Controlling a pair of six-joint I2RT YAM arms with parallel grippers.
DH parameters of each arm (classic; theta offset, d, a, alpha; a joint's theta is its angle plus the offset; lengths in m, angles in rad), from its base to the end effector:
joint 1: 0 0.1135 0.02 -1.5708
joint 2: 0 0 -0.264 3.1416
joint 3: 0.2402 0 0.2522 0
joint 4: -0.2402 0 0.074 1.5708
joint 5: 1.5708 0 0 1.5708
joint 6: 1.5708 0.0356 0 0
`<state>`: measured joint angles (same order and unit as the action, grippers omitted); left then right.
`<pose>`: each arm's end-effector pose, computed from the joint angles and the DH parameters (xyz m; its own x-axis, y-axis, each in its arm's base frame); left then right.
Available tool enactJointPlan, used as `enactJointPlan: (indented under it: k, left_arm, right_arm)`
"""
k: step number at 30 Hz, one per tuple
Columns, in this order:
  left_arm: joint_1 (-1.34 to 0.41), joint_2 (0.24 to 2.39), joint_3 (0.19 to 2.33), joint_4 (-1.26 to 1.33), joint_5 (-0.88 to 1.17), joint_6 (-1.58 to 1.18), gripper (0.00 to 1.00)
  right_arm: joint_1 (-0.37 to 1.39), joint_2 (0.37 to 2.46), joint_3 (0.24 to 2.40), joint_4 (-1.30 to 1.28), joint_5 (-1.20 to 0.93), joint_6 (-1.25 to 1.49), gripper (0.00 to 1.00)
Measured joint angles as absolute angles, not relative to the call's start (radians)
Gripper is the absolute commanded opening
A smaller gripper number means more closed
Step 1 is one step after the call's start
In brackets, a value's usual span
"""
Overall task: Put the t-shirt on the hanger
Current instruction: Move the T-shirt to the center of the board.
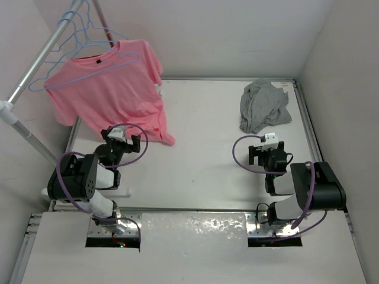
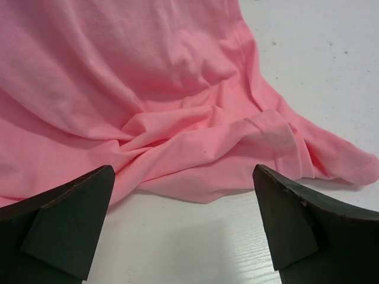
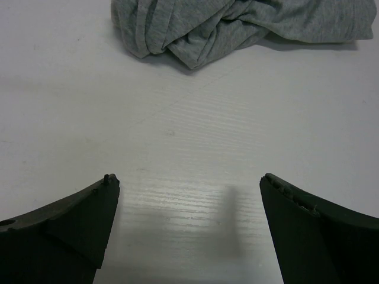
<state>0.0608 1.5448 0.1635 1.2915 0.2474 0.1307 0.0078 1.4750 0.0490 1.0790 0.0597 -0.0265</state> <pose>0.2264 0.0050 0.1384 -0.0647 0.1227 -0.9903 0.1946 0.9749 0.1080 0.1925 -0.0006 0.1053 -0.3412 -0.0291 -0.9395 0.0393 0.9982 -0.0452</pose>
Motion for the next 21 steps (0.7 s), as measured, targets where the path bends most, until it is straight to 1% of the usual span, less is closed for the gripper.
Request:
enactJointPlan:
  k: [3, 4, 5, 6, 8, 11, 14, 17, 19, 21]
  left_arm:
    - [0.061, 1.545, 0.163, 1.291, 0.247, 0.131, 0.97]
    - [0.061, 1.545, 0.163, 1.291, 0.249, 0.133, 0.92]
    - [0.061, 1.544, 0.163, 1.291, 0.256, 0.136, 0.89]
    - [0.061, 1.543, 0.163, 1.291, 0.261, 0.139, 0.85]
    - [0.061, 1.541, 0.163, 1.291, 0.271, 0.146, 0.81]
    - [0.061, 1.538, 0.163, 1.292, 0.279, 0.151, 0.78]
    - [0.061, 1.537, 0.163, 1.292, 0.282, 0.153, 0.76]
    - [0.061, 1.534, 0.163, 1.291, 0.282, 0.153, 0.75]
    - [0.061, 1.525, 0.162, 1.289, 0.275, 0.152, 0.75]
    - [0.065, 1.476, 0.16, 1.259, 0.274, 0.149, 0.74]
  right_arm:
    - [0.008, 1.471, 0.049, 1.067, 0.069, -0.025, 0.99]
    - [0.008, 1.458, 0.05, 1.05, 0.075, -0.024, 0.99]
    - [0.008, 1.415, 0.062, 0.971, 0.077, -0.023, 0.99]
    - [0.008, 1.361, 0.083, 0.892, 0.082, -0.011, 0.99]
    - [0.008, 1.266, 0.156, 0.756, 0.091, 0.016, 0.99]
    - [0.008, 1.206, 0.365, 0.565, 0.111, 0.056, 0.99]
    - [0.008, 1.261, 0.597, 0.416, 0.146, 0.093, 0.99]
    - [0.008, 1.417, 0.834, 0.268, 0.159, 0.128, 0.99]
    - [0.008, 1.499, 0.91, 0.21, 0.169, 0.15, 0.99]
    - [0.008, 1.548, 0.92, 0.167, 0.191, 0.172, 0.99]
